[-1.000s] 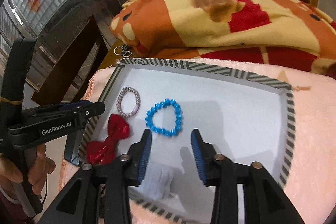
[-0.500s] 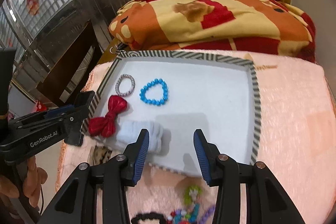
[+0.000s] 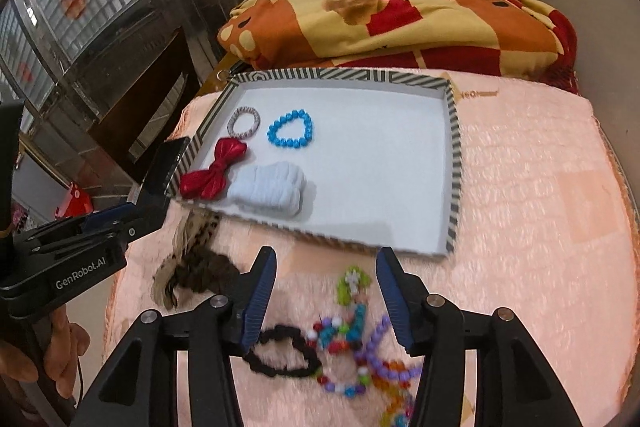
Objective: Organize jewelry
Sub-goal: 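Withdraw both open tools from the tray toward the remaining accessories, then grasp the tan bow and brown scrunchie with the left tool while the right tool grasps the black scrunchie, then lift the black scrunchie with the right tool while the left tool holds the tan bow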
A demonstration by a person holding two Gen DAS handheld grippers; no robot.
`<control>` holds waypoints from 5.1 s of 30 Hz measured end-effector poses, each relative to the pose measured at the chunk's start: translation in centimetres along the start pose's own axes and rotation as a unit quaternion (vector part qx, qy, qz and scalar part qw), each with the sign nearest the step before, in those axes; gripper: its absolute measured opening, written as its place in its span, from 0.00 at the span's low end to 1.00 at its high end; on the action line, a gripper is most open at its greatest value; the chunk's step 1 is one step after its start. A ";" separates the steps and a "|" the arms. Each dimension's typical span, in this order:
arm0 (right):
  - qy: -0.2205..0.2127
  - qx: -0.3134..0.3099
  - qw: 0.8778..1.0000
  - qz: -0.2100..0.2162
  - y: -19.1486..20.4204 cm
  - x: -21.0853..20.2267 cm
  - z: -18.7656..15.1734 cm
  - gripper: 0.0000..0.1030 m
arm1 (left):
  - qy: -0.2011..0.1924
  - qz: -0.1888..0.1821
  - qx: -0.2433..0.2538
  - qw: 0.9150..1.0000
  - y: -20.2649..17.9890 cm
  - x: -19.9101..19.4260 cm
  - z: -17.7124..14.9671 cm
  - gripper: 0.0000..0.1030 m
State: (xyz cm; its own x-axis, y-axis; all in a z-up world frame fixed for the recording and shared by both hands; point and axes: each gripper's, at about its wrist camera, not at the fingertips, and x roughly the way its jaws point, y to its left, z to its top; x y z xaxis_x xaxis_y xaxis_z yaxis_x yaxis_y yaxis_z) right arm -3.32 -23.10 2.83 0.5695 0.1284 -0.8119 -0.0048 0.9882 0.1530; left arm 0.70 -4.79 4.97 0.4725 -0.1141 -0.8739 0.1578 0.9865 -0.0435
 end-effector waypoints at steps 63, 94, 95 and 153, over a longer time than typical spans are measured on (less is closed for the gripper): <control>0.065 -0.029 0.996 0.055 -2.0 0.8 -6.2 0.59 | 0.085 -0.070 -0.100 0.989 5.5 3.7 -3.7 0.56; 0.097 -0.104 0.988 0.055 2.0 6.3 -6.0 0.09 | 0.112 -0.056 -0.024 0.992 3.4 8.4 -3.4 0.21; 0.088 -0.101 0.989 0.058 1.9 5.6 -5.6 0.09 | 0.110 -0.057 -0.024 0.992 3.3 8.1 -3.2 0.20; 0.115 -0.088 0.987 0.064 -0.9 6.2 -6.1 0.03 | 0.077 -0.066 -0.034 0.994 3.3 3.4 -1.7 0.19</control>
State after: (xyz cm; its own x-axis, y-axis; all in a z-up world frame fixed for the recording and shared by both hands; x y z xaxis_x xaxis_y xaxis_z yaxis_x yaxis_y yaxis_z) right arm -4.83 -22.66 -5.80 0.3539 0.2492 -0.9015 -0.2196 0.9590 0.1789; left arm 1.33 -1.71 1.04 0.3117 -0.2288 -0.9222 0.1475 0.9705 -0.1909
